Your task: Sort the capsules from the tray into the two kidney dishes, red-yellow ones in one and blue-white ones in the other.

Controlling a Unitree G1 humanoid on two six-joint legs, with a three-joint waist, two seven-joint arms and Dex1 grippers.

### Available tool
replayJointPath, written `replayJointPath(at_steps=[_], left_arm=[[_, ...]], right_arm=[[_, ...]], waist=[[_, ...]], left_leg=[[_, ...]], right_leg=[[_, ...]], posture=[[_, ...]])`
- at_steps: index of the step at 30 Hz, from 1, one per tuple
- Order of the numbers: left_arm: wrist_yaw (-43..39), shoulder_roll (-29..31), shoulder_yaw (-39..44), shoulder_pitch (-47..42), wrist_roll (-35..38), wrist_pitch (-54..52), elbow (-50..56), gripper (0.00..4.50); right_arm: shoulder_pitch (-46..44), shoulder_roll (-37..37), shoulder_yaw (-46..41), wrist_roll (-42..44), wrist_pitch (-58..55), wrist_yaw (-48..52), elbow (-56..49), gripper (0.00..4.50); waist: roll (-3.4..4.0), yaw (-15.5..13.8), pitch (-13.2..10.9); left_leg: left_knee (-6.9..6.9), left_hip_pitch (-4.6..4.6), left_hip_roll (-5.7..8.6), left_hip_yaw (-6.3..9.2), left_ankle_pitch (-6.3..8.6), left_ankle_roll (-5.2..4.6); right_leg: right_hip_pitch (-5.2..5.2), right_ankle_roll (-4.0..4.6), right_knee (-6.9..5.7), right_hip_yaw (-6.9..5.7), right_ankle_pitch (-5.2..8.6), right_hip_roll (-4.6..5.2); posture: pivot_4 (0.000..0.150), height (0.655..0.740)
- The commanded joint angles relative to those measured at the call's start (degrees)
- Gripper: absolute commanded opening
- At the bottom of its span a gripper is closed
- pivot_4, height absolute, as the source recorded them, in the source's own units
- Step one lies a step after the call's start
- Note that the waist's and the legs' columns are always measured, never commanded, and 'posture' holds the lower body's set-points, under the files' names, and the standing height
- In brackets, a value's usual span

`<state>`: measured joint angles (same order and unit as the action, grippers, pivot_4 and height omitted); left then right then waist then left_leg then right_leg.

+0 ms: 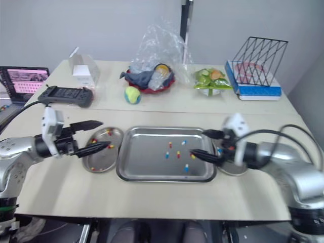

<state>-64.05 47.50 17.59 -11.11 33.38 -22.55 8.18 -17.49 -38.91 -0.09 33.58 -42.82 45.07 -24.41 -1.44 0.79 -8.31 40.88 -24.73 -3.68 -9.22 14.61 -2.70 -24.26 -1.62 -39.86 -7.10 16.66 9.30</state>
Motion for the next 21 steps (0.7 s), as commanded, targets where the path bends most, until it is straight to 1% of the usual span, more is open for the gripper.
replayJointPath(at_steps=[1,7,11,21], left_arm=[[-0.11,1.67,4.87,3.07,0.23,1.73,1.46,4.46],[-0.72,2.46,10.08,9.17,0.41,3.18,1.54,4.46],[-0.45,2.33,11.43,11.56,0.39,3.55,1.92,4.46],[1.01,2.05,11.8,13.59,0.28,4.15,3.53,4.46]], right_arm=[[-0.88,2.83,4.93,-5.98,2.21,-5.31,-1.13,4.5],[-1.56,10.03,14.05,-13.38,1.94,-12.08,-0.43,4.5],[-1.45,13.3,16.61,-16.62,0.77,-15.57,0.59,4.5],[-0.34,18.52,15.05,-19.15,-2.13,-21.89,1.98,4.5]], waist=[[0.01,-0.13,-0.01],[-0.06,-0.54,-0.02],[-0.05,-0.42,-0.03],[-0.07,-0.23,-0.02]], left_leg=[[0.0,-0.01,0.01,-0.01,0.0,0.0],[0.08,-0.12,0.06,0.02,0.03,-0.04],[0.06,-0.12,0.0,0.03,0.02,-0.02],[0.07,-0.14,-0.01,0.03,0.02,-0.01]], right_leg=[[-0.01,0.0,0.0,0.01,0.0,0.01],[-0.02,-0.02,0.02,-0.01,0.0,0.05],[-0.05,-0.02,-0.01,-0.02,0.0,0.0],[-0.06,-0.01,-0.01,-0.02,-0.01,-0.03]], posture=[[0.15,0.688],[0.15,0.688],[0.15,0.688],[0.15,0.688]])
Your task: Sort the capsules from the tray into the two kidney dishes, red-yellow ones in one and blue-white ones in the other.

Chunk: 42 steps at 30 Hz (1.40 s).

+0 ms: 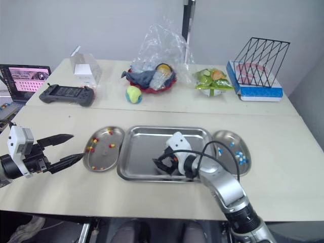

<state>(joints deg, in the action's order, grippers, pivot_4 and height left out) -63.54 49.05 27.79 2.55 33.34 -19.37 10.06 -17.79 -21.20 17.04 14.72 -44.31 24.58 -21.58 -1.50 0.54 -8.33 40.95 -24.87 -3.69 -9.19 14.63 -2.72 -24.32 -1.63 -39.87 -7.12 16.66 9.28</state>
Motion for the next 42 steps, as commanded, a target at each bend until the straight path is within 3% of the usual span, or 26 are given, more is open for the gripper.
replayJointPath(at_steps=[1,3,8,23,33,42], left_arm=[[0.6,0.51,1.53,0.01,0.21,1.02,1.71,4.46],[0.84,0.66,1.26,0.07,-0.53,1.51,1.44,4.46],[0.81,0.88,0.75,-0.74,-0.97,1.77,0.85,4.5],[0.37,0.72,-0.06,-2.66,-1.66,1.94,-0.19,4.5],[0.89,0.61,-0.41,-3.04,-1.5,1.75,0.09,4.5],[0.97,0.63,-0.61,-3.63,-1.29,1.6,0.05,4.5]], right_arm=[[0.15,1.31,-2.14,-0.29,-1.35,-1.88,-0.77,4.5],[0.92,2.39,-1.55,-0.75,-2.79,-3.3,-0.46,4.5],[1.72,4.01,-1.02,-1.64,-4.71,-5.02,-1.36,3.11],[2.15,4.36,-1.03,-3.01,-8.16,-6.77,-3.57,3.11],[1.92,4.48,-1.26,-3.3,-8.81,-7.17,-3.59,0.03],[0.66,3.96,-3.07,-1.24,-7.21,-4.44,-3.57,0.03]], waist=[[0.0,0.06,0.0],[0.0,0.17,0.0],[0.0,0.22,0.0],[0.0,0.2,0.0],[0.0,0.19,0.0],[0.0,0.2,0.0]], left_leg=[[0.0,0.0,0.0,0.0,0.0,0.0],[-0.01,0.0,-0.02,0.0,0.0,0.0],[-0.02,-0.01,-0.02,-0.01,0.01,0.02],[-0.02,-0.01,-0.03,0.0,0.01,0.02],[-0.02,-0.01,-0.03,0.0,0.01,0.02],[-0.02,-0.01,-0.03,0.0,0.01,0.02]], right_leg=[[0.0,0.0,0.0,0.0,0.0,0.0],[-0.01,0.0,-0.01,0.0,0.0,-0.02],[-0.03,0.0,0.0,0.01,0.0,-0.04],[-0.03,0.0,0.0,0.01,0.0,-0.05],[-0.03,0.0,0.0,0.01,0.0,-0.05],[-0.04,0.0,0.01,0.01,0.0,-0.05]], posture=[[0.15,0.688],[0.15,0.688],[0.15,0.688],[0.15,0.688],[0.15,0.688],[0.15,0.688]])
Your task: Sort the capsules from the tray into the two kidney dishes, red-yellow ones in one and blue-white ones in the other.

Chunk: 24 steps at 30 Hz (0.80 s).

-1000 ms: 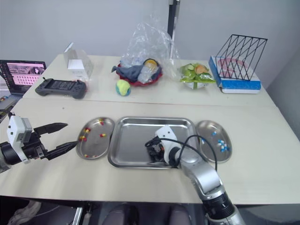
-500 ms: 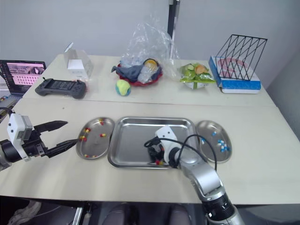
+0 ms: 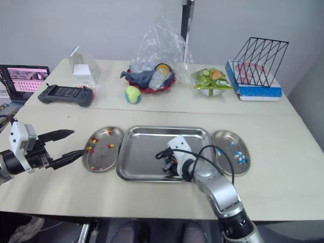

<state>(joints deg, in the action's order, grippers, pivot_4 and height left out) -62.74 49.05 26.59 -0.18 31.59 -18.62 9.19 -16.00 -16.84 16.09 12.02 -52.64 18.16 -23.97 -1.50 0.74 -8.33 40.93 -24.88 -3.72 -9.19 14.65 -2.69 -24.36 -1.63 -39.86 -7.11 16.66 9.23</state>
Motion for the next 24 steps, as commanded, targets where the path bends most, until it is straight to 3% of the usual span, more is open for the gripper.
replayJointPath(at_steps=[1,8,12,17,24], left_arm=[[0.17,0.65,0.58,-1.01,0.53,0.81,0.82,4.5],[-0.35,0.79,0.32,-1.87,0.41,1.07,-0.47,4.5],[-0.68,0.68,-0.3,-2.96,0.27,1.48,-1.46,4.5],[-1.16,0.75,-0.59,-3.74,0.08,1.85,-2.59,4.5],[-1.56,0.85,-1.35,-4.6,-0.2,2.54,-3.83,4.5]], right_arm=[[-1.6,-0.85,-3.62,2.71,2.09,3.64,-1.03,0.03],[-4.73,-5.89,-15.14,10.65,5.17,13.78,3.03,0.03],[-7.9,-16.75,-23.04,12.4,8.34,21.85,11.52,0.03],[-4.99,-25.43,-25.99,11.16,12.44,26.27,16.93,0.03],[0.05,-29.46,-27.8,10.54,15.06,28.99,19.87,0.03]], waist=[[0.0,0.0,0.0],[-0.01,-0.07,-0.01],[0.01,-0.23,-0.06],[-0.01,-0.09,-0.04],[0.0,0.16,-0.05]], left_leg=[[0.0,-0.01,0.0,0.0,0.0,0.0],[-0.01,-0.02,0.01,0.02,0.01,-0.02],[0.0,-0.05,0.06,0.01,0.02,-0.05],[-0.1,-0.05,0.02,0.01,0.02,-0.04],[-0.09,-0.04,0.02,-0.05,0.01,-0.03]], right_leg=[[0.0,0.0,0.0,0.0,0.0,0.0],[0.01,0.01,0.03,-0.01,0.0,-0.01],[0.01,0.0,0.05,0.0,-0.01,0.01],[0.01,0.0,0.13,-0.02,-0.01,-0.03],[0.01,0.0,0.14,0.02,-0.01,-0.01]], posture=[[0.15,0.688],[0.15,0.688],[0.15,0.688],[0.15,0.688],[0.15,0.688]])
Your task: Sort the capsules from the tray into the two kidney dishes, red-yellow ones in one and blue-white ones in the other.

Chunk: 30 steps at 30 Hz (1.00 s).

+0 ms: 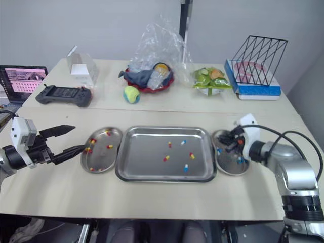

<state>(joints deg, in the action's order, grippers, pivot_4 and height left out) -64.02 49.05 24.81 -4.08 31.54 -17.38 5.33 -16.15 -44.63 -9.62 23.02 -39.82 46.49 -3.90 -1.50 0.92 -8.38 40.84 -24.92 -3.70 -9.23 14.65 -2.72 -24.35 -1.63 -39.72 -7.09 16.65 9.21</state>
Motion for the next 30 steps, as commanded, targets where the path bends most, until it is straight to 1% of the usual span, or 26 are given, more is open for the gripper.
replayJointPath(at_steps=[1,3,4,6,9,14,17,21,24,30], left_arm=[[-0.29,0.86,0.32,-0.84,-0.19,1.35,-0.13,4.5],[-0.66,1.11,0.12,-1.06,-0.41,1.65,-0.59,4.5],[-0.9,1.33,0.12,-1.31,-0.51,1.81,-1.07,4.5],[-1.3,1.85,0.28,-2.1,-0.76,2.16,-2.35,4.5],[-1.59,2.09,0.34,-2.52,-0.87,2.56,-3.25,4.5],[-1.93,2.08,0.63,-2.36,-1.54,4.19,-5.47,4.5],[-1.84,2.01,0.83,-2.71,-1.71,4.82,-6.85,4.5],[-0.9,2.61,3.79,-3.16,-3.26,8.29,-16.18,4.5],[-0.5,2.79,4.87,-2.69,-3.97,10.66,-19.15,4.5],[-0.17,2.53,5.15,-2.58,-4.05,11.78,-19.9,4.5]], right_arm=[[0.78,-2.19,-1.88,-1.11,2.84,0.67,0.48,0.03],[1.56,-2.93,-1.73,-2.2,4.37,0.69,1.77,0.79],[1.66,-2.98,-2.09,-1.96,4.65,1.0,2.19,1.03],[1.51,-3.31,-3.31,-0.79,5.02,2.19,3.03,1.76],[1.18,-4.26,-4.76,0.06,5.87,3.81,4.36,2.75],[-0.08,-6.19,-9.83,3.07,6.55,6.91,8.13,4.48],[-0.44,-6.64,-10.87,2.98,7.49,7.34,9.71,4.48],[-1.84,-7.88,-16.19,1.28,16.26,6.46,20.55,4.48],[-2.77,-7.61,-18.15,0.58,20.68,4.27,25.51,4.48],[-2.63,-6.54,-18.55,1.41,21.83,3.28,26.21,4.48]], waist=[[0.0,-0.06,0.0],[0.0,-0.12,0.0],[0.0,-0.13,0.0],[0.0,-0.18,0.0],[0.0,-0.27,0.0],[0.01,-0.22,-0.01],[0.01,-0.2,-0.01],[0.02,-0.2,-0.01],[0.01,-0.2,-0.01],[0.02,-0.05,-0.01]], left_leg=[[0.0,0.0,0.0,0.01,0.0,0.0],[0.0,0.01,0.0,0.01,0.0,0.0],[0.01,0.01,0.01,0.01,0.0,0.0],[0.02,0.01,0.01,0.01,0.0,0.0],[0.03,0.0,0.01,0.02,0.0,0.0],[0.02,0.01,0.03,0.01,0.01,-0.02],[0.02,0.02,0.01,0.01,0.01,-0.02],[0.03,0.04,0.02,-0.02,0.01,-0.02],[0.02,0.04,0.03,-0.03,0.01,-0.02],[0.04,0.05,-0.01,-0.04,0.0,-0.01]], right_leg=[[0.0,0.0,0.0,0.0,0.0,0.0],[0.01,0.0,0.0,-0.01,0.0,0.0],[0.01,0.0,0.0,0.0,0.0,0.02],[0.02,-0.01,0.0,0.0,0.0,0.02],[0.02,-0.01,0.0,-0.01,0.0,0.02],[0.03,-0.01,0.0,-0.01,0.0,0.05],[0.03,-0.01,0.0,-0.01,0.0,0.02],[0.03,-0.01,-0.01,0.0,0.0,0.03],[0.03,-0.01,0.0,-0.01,0.0,0.05],[0.04,-0.01,-0.03,0.01,0.0,0.05]], posture=[[0.15,0.688],[0.15,0.688],[0.15,0.688],[0.15,0.688],[0.15,0.688],[0.15,0.688],[0.15,0.688],[0.15,0.688],[0.15,0.688],[0.15,0.688]])
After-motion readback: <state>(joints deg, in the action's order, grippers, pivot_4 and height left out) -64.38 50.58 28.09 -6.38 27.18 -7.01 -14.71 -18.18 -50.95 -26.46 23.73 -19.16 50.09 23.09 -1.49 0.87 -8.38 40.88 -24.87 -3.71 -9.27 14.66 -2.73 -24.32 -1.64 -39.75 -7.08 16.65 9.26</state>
